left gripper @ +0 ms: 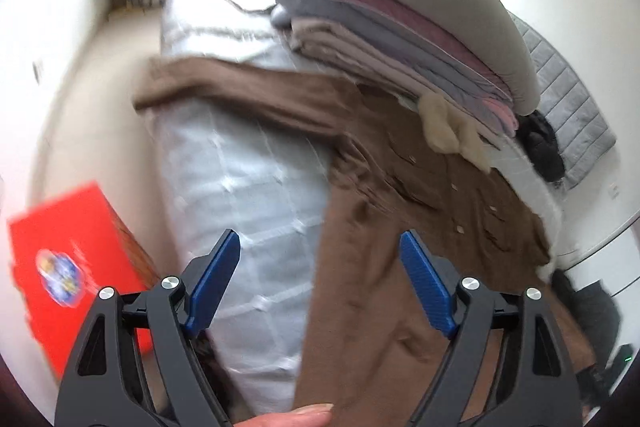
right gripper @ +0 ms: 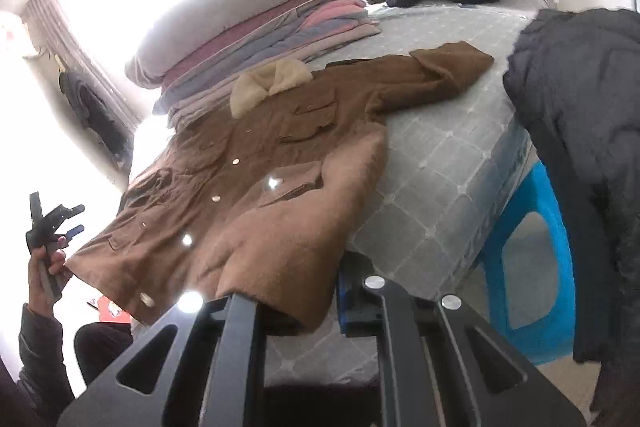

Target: Fold large clothes

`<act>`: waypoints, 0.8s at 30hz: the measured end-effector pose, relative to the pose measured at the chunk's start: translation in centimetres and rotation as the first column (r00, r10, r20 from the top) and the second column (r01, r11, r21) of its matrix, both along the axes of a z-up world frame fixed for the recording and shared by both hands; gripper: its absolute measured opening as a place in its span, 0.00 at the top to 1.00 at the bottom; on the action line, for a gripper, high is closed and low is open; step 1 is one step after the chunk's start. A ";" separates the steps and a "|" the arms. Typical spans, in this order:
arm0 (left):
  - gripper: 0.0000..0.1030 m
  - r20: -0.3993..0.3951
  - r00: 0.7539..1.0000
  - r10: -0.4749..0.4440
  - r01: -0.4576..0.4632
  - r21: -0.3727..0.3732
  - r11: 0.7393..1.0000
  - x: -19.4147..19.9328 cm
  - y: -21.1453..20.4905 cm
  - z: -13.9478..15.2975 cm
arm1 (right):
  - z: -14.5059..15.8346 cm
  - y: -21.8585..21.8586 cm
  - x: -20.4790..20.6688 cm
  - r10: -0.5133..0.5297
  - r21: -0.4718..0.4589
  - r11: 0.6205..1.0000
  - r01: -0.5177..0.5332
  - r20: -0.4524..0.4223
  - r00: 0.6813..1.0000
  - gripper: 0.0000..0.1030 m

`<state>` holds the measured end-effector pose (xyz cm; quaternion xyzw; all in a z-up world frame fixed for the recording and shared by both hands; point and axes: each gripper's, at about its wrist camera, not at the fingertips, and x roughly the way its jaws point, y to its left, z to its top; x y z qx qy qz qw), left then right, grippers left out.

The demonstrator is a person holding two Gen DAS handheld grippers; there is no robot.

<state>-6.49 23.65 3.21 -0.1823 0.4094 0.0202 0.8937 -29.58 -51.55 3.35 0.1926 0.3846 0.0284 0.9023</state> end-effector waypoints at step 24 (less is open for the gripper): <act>0.15 0.075 0.954 -0.289 0.229 0.437 0.870 4.4 -19.7 -5.1 | 2.9 -6.4 22.5 -0.252 -0.423 0.879 0.222 -0.016 0.968 0.09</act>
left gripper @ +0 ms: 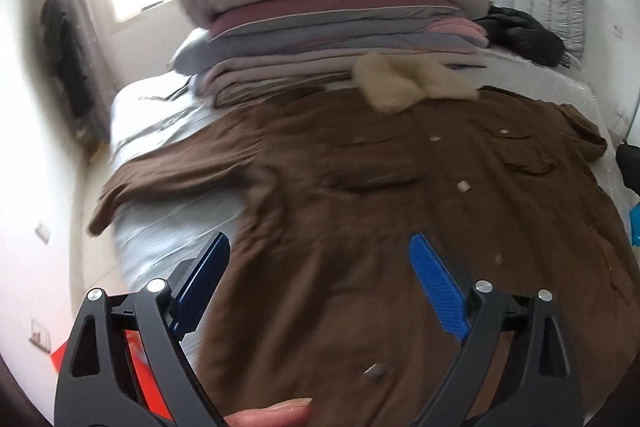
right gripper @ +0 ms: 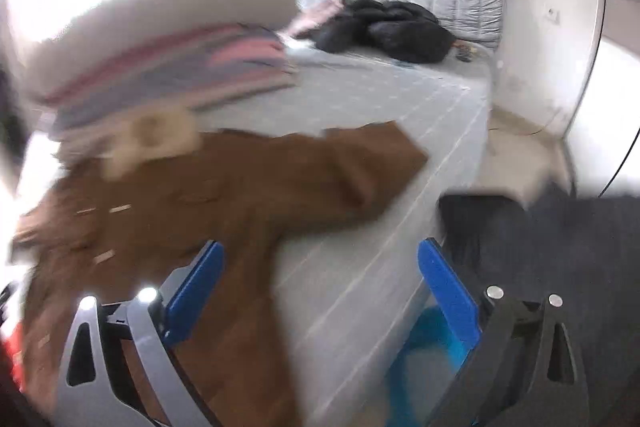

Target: Fold large clothes

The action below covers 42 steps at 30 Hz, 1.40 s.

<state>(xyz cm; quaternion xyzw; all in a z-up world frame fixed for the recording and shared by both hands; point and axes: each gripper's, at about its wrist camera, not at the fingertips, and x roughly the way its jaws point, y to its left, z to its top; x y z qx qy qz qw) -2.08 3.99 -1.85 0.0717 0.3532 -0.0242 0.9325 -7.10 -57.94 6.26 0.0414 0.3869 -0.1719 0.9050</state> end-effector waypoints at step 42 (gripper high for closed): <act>0.15 -0.260 0.961 -0.094 0.060 -0.137 0.989 5.5 -4.1 -5.9 | -8.0 -13.9 13.3 -0.174 0.254 0.955 0.155 0.052 0.983 0.19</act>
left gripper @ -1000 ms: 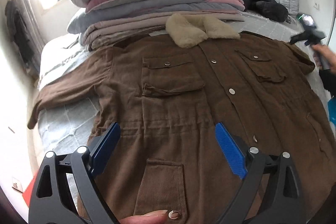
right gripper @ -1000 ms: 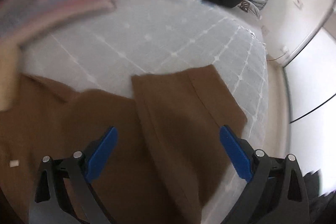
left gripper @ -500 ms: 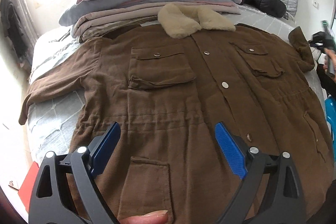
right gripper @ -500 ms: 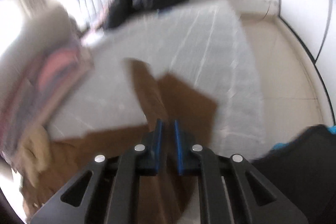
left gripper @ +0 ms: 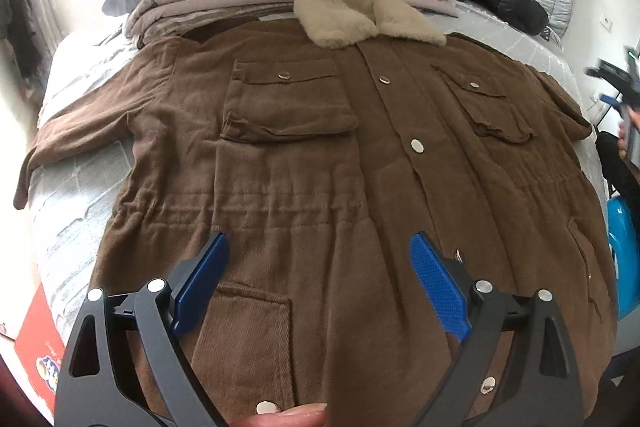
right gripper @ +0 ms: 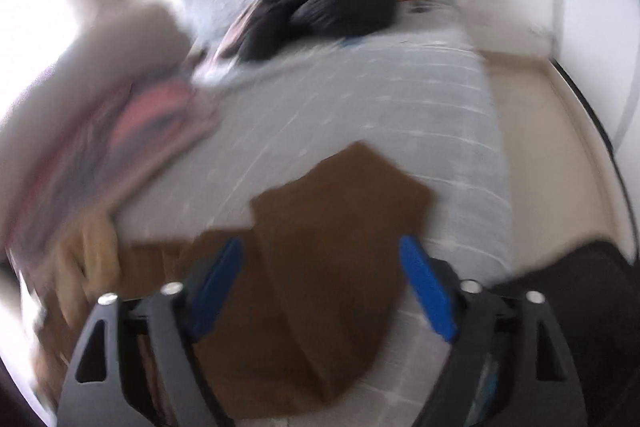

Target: Fold large clothes

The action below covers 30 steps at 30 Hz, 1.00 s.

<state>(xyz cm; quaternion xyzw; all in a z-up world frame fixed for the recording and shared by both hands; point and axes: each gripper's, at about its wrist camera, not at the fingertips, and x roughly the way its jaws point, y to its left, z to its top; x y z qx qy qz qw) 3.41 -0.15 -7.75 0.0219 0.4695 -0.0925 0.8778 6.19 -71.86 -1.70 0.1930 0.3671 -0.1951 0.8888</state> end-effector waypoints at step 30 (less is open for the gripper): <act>0.15 -0.142 0.990 0.008 -0.028 -0.134 0.991 1.1 1.6 -1.7 | -4.9 -8.5 -2.4 -0.228 0.403 0.903 0.149 0.155 0.961 0.89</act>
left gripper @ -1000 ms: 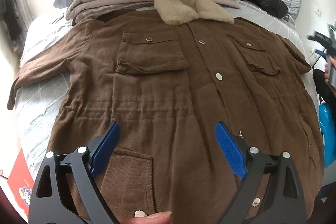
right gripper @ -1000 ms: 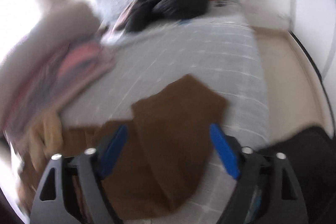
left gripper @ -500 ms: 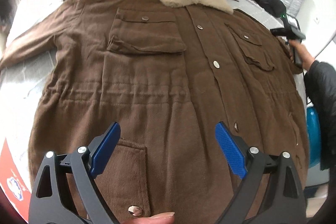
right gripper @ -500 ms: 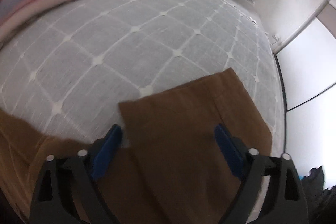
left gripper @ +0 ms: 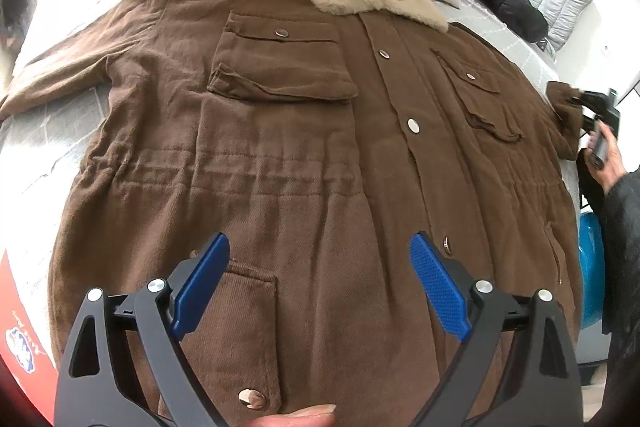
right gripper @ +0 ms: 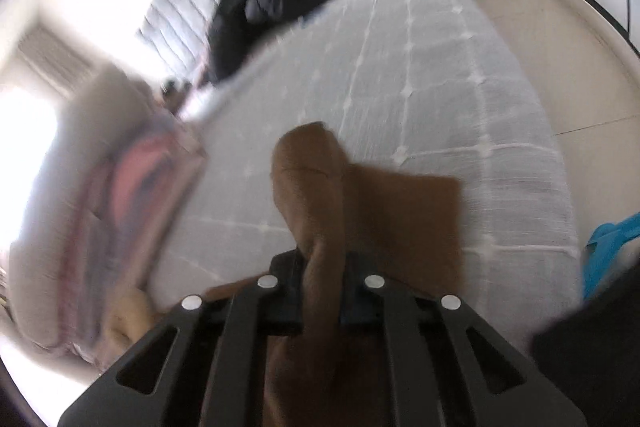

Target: Fold large clothes

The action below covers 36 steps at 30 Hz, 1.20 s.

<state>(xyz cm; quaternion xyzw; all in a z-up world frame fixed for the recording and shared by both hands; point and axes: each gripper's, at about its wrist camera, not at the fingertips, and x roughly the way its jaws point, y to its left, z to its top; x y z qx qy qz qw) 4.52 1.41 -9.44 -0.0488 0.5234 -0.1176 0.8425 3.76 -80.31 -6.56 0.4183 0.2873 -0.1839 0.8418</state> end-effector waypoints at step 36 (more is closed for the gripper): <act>0.15 0.080 0.970 0.231 -0.215 -0.170 0.962 -3.2 12.2 3.8 | -6.5 46.9 11.3 0.808 0.090 0.582 -0.808 0.048 0.587 0.47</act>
